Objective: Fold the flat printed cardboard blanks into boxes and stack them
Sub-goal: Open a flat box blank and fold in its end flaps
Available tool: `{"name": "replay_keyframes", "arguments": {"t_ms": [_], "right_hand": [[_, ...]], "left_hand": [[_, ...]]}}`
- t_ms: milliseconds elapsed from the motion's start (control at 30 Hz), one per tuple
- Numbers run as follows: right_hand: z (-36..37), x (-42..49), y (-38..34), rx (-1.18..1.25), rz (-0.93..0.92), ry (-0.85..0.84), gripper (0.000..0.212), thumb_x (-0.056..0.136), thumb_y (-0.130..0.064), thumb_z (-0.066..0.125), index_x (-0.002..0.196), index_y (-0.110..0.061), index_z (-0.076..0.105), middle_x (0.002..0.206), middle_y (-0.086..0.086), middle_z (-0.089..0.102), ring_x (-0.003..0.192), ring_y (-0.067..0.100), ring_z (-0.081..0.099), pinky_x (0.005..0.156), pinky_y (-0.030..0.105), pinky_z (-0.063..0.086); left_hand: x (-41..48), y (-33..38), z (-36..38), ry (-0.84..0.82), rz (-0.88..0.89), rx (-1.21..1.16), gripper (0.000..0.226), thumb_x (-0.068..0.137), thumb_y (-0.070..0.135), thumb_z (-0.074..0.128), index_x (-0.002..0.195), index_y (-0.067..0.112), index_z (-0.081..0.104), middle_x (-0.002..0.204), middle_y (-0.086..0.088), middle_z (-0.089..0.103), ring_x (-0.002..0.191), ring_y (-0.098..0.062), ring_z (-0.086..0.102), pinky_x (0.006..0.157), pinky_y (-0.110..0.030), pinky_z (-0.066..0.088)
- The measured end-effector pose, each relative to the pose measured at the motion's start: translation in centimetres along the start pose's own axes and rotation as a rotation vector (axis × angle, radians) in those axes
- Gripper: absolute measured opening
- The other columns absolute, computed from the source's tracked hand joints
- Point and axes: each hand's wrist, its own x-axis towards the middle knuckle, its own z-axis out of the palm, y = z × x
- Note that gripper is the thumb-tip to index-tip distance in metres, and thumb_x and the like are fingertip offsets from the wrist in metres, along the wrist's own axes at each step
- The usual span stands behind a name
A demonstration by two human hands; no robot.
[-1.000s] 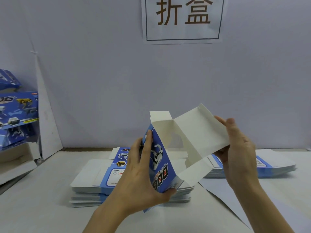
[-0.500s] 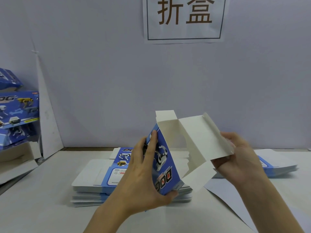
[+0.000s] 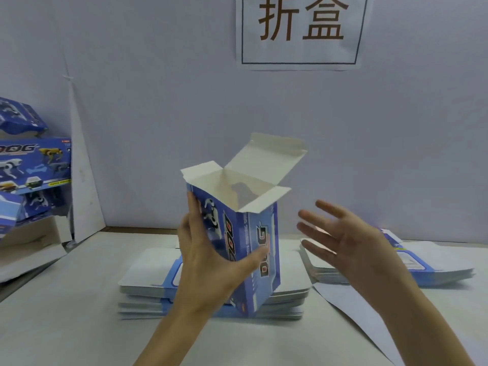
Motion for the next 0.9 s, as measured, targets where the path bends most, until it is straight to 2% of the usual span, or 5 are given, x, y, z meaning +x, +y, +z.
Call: {"name": "replay_keyframes", "arguments": {"t_ms": [167,300,467,667,900], "right_hand": [[2.9,-1.5,2.0,-0.648,-0.146,-0.366,0.088,0.060,-0.041,0.082,0.129,-0.064,0.033,0.128,-0.031,0.054,0.116,-0.008,0.054,0.096,0.021,0.049],[4.0,-1.5,3.9,-0.840,-0.415,-0.271,0.103,0.070,-0.026,0.079,0.142,-0.056,0.012,0.132,-0.020,0.052,0.114,0.003,0.059,0.086,0.027,0.056],[2.7,-0.9,2.7,-0.467,-0.289,-0.236,0.090,0.060,-0.020,0.080,0.130,-0.056,0.036,0.106,-0.014,0.068,0.095,0.011,0.069,0.068,0.022,0.057],[2.2,-0.4,2.8,-0.411,-0.203,-0.252,0.102,0.051,-0.035,0.082,0.139,-0.048,0.033,0.117,-0.009,0.065,0.105,0.017,0.066,0.075,0.033,0.059],[2.3,0.0,3.1,-0.398,-0.189,-0.181,0.072,0.053,-0.047,0.082,0.113,-0.054,0.042,0.105,-0.026,0.067,0.098,0.004,0.067,0.071,0.022,0.058]], "left_hand": [[-0.2,1.1,0.9,0.122,-0.129,-0.143,0.133,0.039,0.062,0.083,0.146,0.047,0.004,0.130,0.002,0.031,0.112,0.023,0.034,0.074,-0.004,0.046],[-0.6,2.2,1.2,0.087,-0.113,-0.285,0.121,0.046,0.076,0.069,0.148,0.042,0.015,0.129,0.003,0.036,0.115,0.017,0.038,0.072,-0.001,0.046],[0.3,1.8,-0.7,-0.023,-0.139,-0.385,0.034,0.075,0.059,0.067,0.105,0.042,0.064,0.108,0.005,0.067,0.100,-0.014,0.063,0.076,-0.027,0.053],[0.7,1.9,-1.4,-0.209,-0.184,-0.426,0.056,0.065,0.046,0.067,0.116,0.024,0.060,0.100,0.011,0.073,0.090,-0.006,0.070,0.066,-0.015,0.053],[0.4,2.0,-1.1,0.049,-0.095,-0.286,0.023,0.077,0.041,0.064,0.085,0.020,0.068,0.070,0.002,0.071,0.060,-0.017,0.065,0.056,-0.027,0.051]]}}
